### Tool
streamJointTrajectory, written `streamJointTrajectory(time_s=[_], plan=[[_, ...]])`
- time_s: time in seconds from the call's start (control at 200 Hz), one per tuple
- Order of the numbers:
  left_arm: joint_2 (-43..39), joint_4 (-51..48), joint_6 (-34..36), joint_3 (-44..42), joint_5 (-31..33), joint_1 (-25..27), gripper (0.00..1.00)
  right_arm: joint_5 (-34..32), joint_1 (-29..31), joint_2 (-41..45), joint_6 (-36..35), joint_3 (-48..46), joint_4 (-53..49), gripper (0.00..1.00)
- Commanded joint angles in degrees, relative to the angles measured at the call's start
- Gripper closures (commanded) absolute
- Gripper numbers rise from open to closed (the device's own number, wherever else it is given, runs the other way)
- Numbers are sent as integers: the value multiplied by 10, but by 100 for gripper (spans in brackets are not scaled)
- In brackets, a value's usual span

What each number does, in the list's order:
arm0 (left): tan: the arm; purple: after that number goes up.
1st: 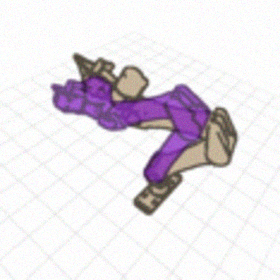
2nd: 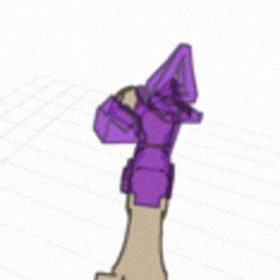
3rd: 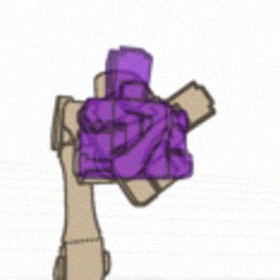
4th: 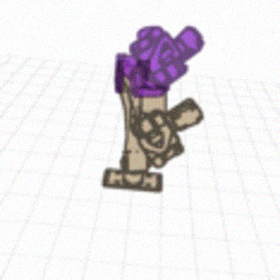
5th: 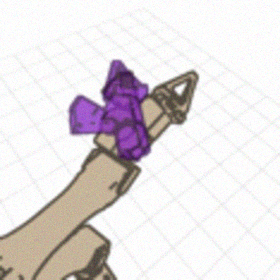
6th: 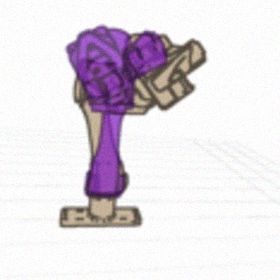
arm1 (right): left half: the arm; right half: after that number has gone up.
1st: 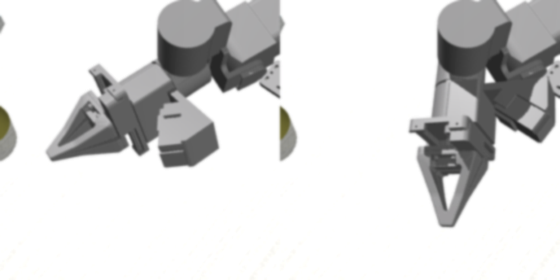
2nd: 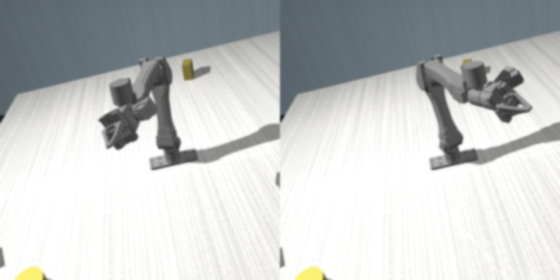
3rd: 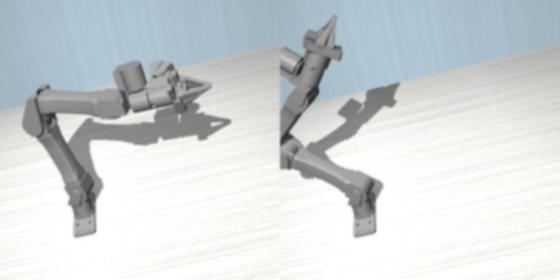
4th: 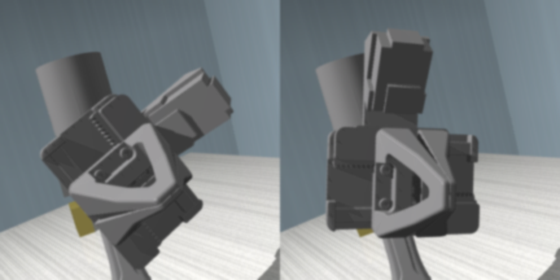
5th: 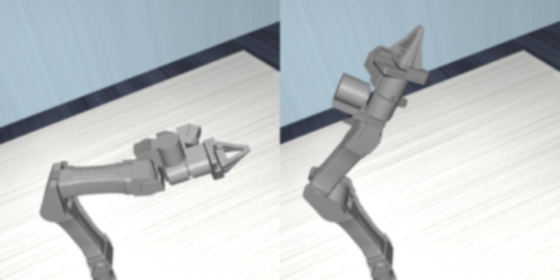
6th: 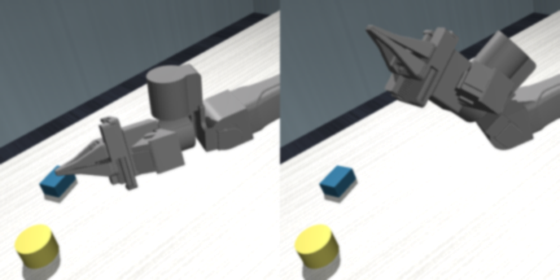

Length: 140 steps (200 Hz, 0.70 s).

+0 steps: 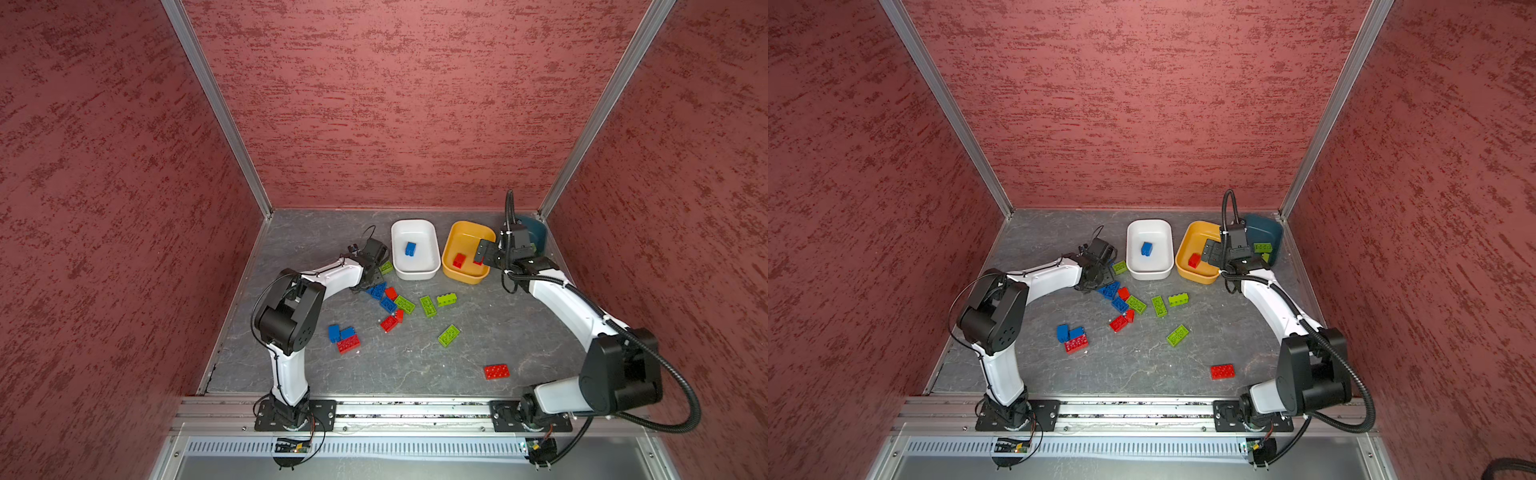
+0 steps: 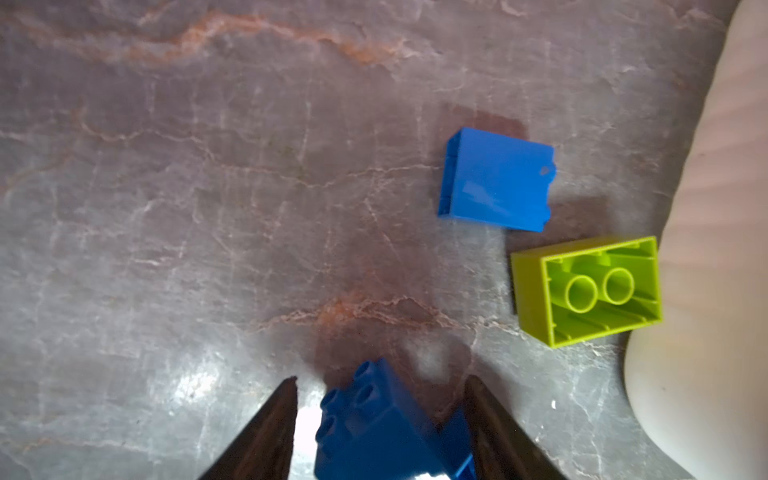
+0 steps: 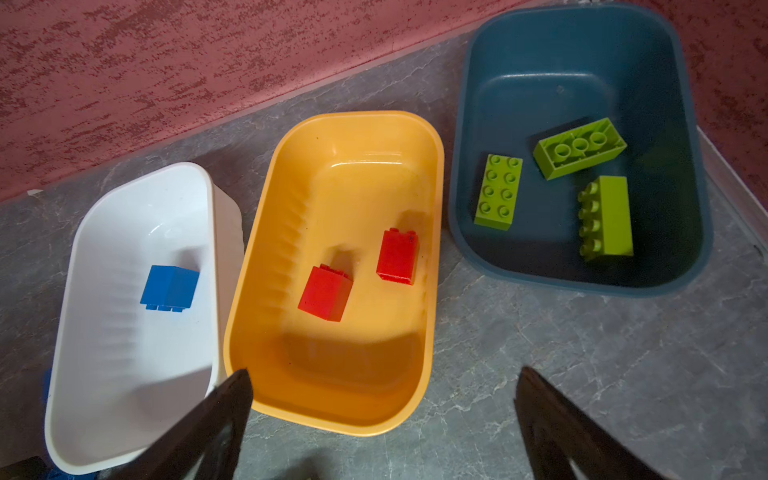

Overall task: Sort the legos into containers by color
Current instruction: 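Close the left gripper on a blue brick while the right gripper hovers, then drop the blue brick into the white tub while the right gripper moves off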

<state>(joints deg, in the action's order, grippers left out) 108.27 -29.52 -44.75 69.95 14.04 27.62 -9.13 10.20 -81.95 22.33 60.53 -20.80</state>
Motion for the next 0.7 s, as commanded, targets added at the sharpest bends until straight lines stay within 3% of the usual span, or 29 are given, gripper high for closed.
streamJointTrajectory(time_s=[0.0,0.21,0.496,0.696], plan=[[-6,10,-17,-8,2,2,41,10,0,22,5,-12,13,1],[10,4,-25,-7,-17,3,41,5,0,47,6,-30,13,1],[-7,15,-2,-9,-18,3,64,-3,1,74,8,-48,2,1],[-73,28,44,-2,-14,7,66,-4,0,102,14,-69,-12,1]])
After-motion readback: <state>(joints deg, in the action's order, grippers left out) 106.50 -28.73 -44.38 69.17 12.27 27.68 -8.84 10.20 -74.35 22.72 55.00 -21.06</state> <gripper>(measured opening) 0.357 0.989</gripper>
